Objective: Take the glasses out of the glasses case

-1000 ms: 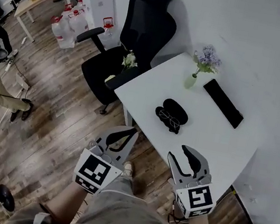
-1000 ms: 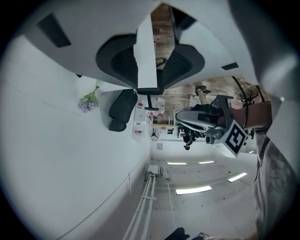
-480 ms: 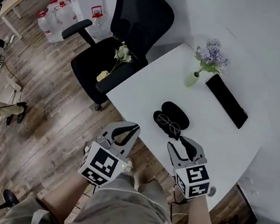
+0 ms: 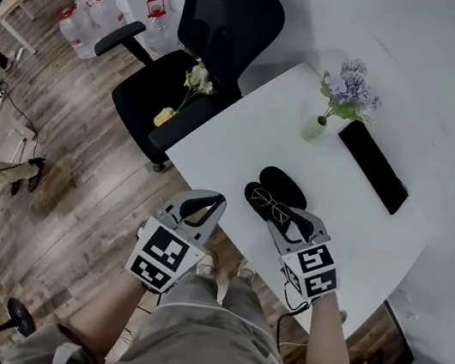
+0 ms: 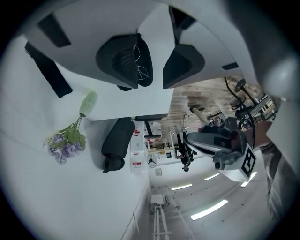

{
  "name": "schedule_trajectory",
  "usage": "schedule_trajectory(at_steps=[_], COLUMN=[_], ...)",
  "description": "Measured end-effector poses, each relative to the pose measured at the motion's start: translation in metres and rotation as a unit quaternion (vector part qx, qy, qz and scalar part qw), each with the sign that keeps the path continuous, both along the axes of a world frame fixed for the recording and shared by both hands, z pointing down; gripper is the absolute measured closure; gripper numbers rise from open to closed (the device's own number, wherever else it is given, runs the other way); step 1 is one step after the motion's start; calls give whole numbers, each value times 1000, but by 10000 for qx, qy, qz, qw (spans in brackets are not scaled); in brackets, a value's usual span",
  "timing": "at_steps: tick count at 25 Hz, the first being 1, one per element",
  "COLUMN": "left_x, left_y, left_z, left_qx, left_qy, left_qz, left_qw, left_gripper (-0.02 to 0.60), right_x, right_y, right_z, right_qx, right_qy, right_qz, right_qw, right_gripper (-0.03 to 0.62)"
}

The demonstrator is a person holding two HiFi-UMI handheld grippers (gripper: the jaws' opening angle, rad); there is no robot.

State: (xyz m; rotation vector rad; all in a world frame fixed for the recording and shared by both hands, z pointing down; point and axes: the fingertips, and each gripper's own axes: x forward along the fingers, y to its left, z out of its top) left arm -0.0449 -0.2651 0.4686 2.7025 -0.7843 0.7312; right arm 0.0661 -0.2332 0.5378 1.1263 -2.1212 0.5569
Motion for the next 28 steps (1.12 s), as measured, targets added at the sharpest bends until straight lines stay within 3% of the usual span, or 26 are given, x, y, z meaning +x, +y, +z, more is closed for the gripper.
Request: schedule_trajectory(at_steps=[7, 16, 28], left_x=[8, 9, 2], left_y=[-22, -28, -16], left_z=[23, 66, 104], left_qx=[-236, -589, -1037], left_qy=[5, -232, -415], left_qz=[-286, -509, -781], left_qw=[9993, 9967, 9907], left_gripper=[560, 561, 560], right_x=[0, 4, 7], right_y=[-23, -22, -19], right_z=[61, 126, 156], right_qx=[-644, -1027, -1350], right_qy=[371, 912, 687], right_qz=[-611, -1199, -1421], right_qw=[9954, 9832, 9782], right_gripper=[408, 405, 414])
